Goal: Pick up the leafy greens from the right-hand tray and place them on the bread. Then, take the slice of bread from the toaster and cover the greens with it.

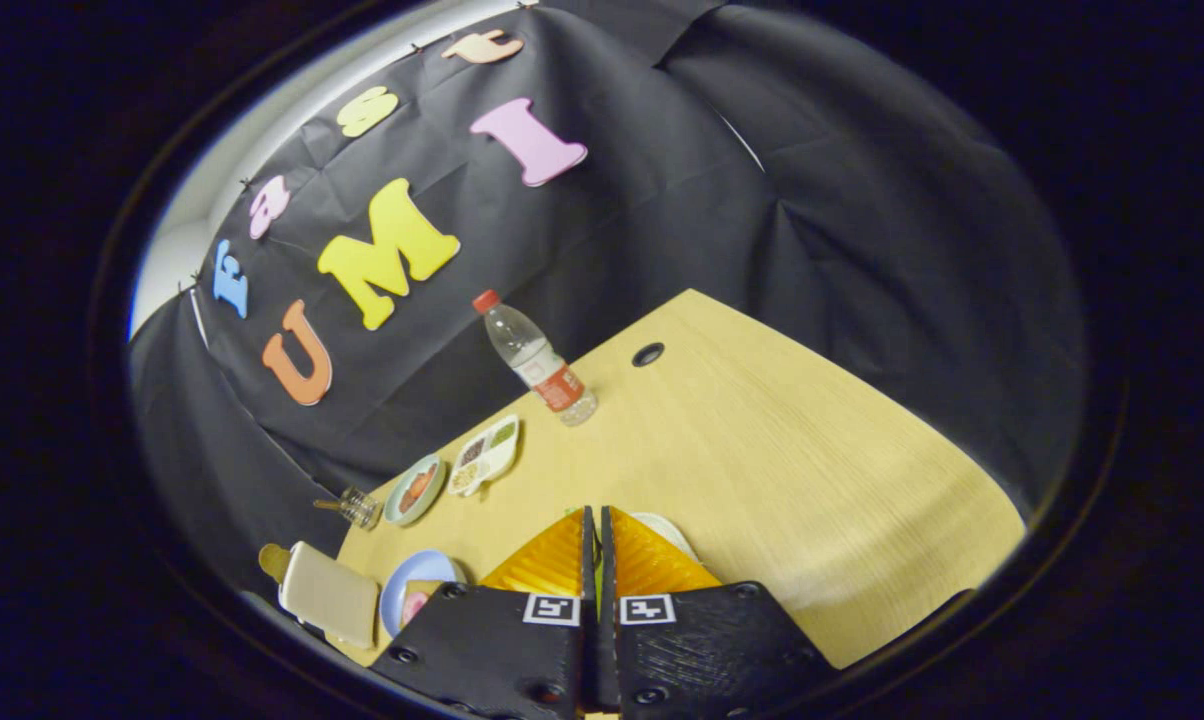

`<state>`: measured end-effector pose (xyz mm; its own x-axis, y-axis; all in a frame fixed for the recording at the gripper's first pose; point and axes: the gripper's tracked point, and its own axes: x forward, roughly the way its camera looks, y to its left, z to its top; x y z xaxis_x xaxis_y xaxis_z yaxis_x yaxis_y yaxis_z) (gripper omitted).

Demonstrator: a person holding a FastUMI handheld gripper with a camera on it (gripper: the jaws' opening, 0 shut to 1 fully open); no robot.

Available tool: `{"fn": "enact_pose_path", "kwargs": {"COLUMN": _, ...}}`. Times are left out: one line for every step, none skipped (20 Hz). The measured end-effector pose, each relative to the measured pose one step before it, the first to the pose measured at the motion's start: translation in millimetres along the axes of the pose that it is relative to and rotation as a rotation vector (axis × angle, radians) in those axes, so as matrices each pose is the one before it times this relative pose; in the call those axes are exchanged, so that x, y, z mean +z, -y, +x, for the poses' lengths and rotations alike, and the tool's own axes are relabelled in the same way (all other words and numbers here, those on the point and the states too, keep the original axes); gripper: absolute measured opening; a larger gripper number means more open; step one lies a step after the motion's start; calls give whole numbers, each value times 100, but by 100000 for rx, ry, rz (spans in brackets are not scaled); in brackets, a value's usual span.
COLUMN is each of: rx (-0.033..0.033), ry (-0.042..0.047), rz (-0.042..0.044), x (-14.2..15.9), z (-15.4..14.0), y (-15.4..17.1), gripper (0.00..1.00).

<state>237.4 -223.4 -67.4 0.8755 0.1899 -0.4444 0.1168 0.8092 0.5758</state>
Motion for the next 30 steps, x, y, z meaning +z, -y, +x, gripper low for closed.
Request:
{"fn": "enact_pose_path", "kwargs": {"rx": 310, "ry": 1286, "rz": -1013, "x": 306, "z": -344, "y": -772, "gripper": 0}}
{"fn": "enact_pose_path", "kwargs": {"rx": 228, "ry": 996, "rz": -1488, "x": 108, "z": -283, "y": -856, "gripper": 0}}
{"fn": "enact_pose_path", "kwargs": {"rx": -5, "ry": 776, "rz": -1856, "x": 147, "z": -224, "y": -843, "gripper": 0}}
{"fn": "enact_pose_path", "kwargs": {"rx": 377, "ry": 532, "rz": -1913, "x": 27, "z": -321, "y": -1054, "gripper": 0}}
{"fn": "enact_pose_path", "kwargs": {"rx": 202, "ry": 501, "rz": -1666, "x": 107, "z": -266, "y": -956, "gripper": 0}}
{"fn": "enact_pose_path", "kwargs": {"rx": 429, "ry": 241, "rz": -1838, "x": -25, "z": -303, "y": -1103, "gripper": 0}}
{"fn": "enact_pose_path", "kwargs": {"rx": 722, "ry": 319, "rz": -1831, "x": 40, "z": -256, "y": -1212, "gripper": 0}}
{"fn": "enact_pose_path", "kwargs": {"rx": 962, "ry": 416, "rz": -1639, "x": -28, "z": -313, "y": -1379, "gripper": 0}}
{"fn": "enact_pose_path", "kwargs": {"rx": 1363, "ry": 345, "rz": -1406, "x": 27, "z": -230, "y": -1556, "gripper": 0}}
{"fn": "enact_pose_path", "kwargs": {"rx": 1516, "ry": 433, "rz": -1100, "x": -64, "z": -226, "y": -1670, "gripper": 0}}
{"fn": "enact_pose_path", "kwargs": {"rx": 1838, "ry": 431, "rz": -827, "x": -122, "z": -167, "y": -1835, "gripper": 0}}
{"fn": "enact_pose_path", "kwargs": {"rx": 2160, "ry": 437, "rz": -972, "x": -223, "z": -2, "y": -1949, "gripper": 0}}
{"fn": "enact_pose_path", "kwargs": {"rx": 1991, "ry": 50, "rz": -1257, "x": -366, "z": 191, "y": -1880, "gripper": 0}}
{"fn": "enact_pose_path", "kwargs": {"rx": 1934, "ry": -245, "rz": -1288, "x": -656, "z": 367, "y": -1940, "gripper": 0}}
{"fn": "enact_pose_path", "kwargs": {"rx": 1927, "ry": -818, "rz": -1155, "x": -693, "z": 605, "y": -1769, "gripper": 0}}
{"fn": "enact_pose_path", "kwargs": {"rx": 1232, "ry": -839, "rz": -1366, "x": -736, "z": 785, "y": -1618, "gripper": 0}}
{"fn": "enact_pose_path", "kwargs": {"rx": 728, "ry": -1128, "rz": -1610, "x": -871, "z": 807, "y": -1336, "gripper": 0}}
{"fn": "enact_pose_path", "kwargs": {"rx": 1005, "ry": -1393, "rz": -669, "x": -1130, "z": 828, "y": -1400, "gripper": 0}}
{"fn": "enact_pose_path", "kwargs": {"rx": 1752, "ry": -1727, "rz": 263, "x": -1068, "z": 873, "y": -1554, "gripper": 0}}
{"fn": "enact_pose_path", "kwargs": {"rx": 1304, "ry": -1040, "rz": 56, "x": -916, "z": 879, "y": -1389, "gripper": 0}}
{"fn": "enact_pose_path", "kwargs": {"rx": 1516, "ry": -1044, "rz": -379, "x": -788, "z": 829, "y": -1358, "gripper": 0}}
{"fn": "enact_pose_path", "kwargs": {"rx": 1436, "ry": -542, "rz": -43, "x": -688, "z": 737, "y": -1386, "gripper": 0}}
{"fn": "enact_pose_path", "kwargs": {"rx": 1503, "ry": -461, "rz": 360, "x": -658, "z": 590, "y": -1046, "gripper": 0}}
{"fn": "enact_pose_path", "kwargs": {"rx": 1334, "ry": -316, "rz": 954, "x": -542, "z": 562, "y": -891, "gripper": 0}}
{"fn": "enact_pose_path", "kwargs": {"rx": 1117, "ry": -792, "rz": 1067, "x": -669, "z": 753, "y": -559, "gripper": 0}}
{"fn": "enact_pose_path", "kwargs": {"rx": 364, "ry": -916, "rz": 714, "x": -672, "z": 532, "y": -237, "gripper": 0}}
{"fn": "enact_pose_path", "kwargs": {"rx": -47, "ry": -1050, "rz": 541, "x": -570, "z": 569, "y": 7, "gripper": 0}}
{"fn": "enact_pose_path", "kwargs": {"rx": -1011, "ry": -1179, "rz": -159, "x": -811, "z": 409, "y": 381, "gripper": 0}}
{"fn": "enact_pose_path", "kwargs": {"rx": -2010, "ry": 433, "rz": -2304, "x": -437, "z": 260, "y": 714, "gripper": 0}}
{"fn": "enact_pose_path", "kwargs": {"rx": -2264, "ry": 792, "rz": -2461, "x": -380, "z": 121, "y": 833, "gripper": 0}}
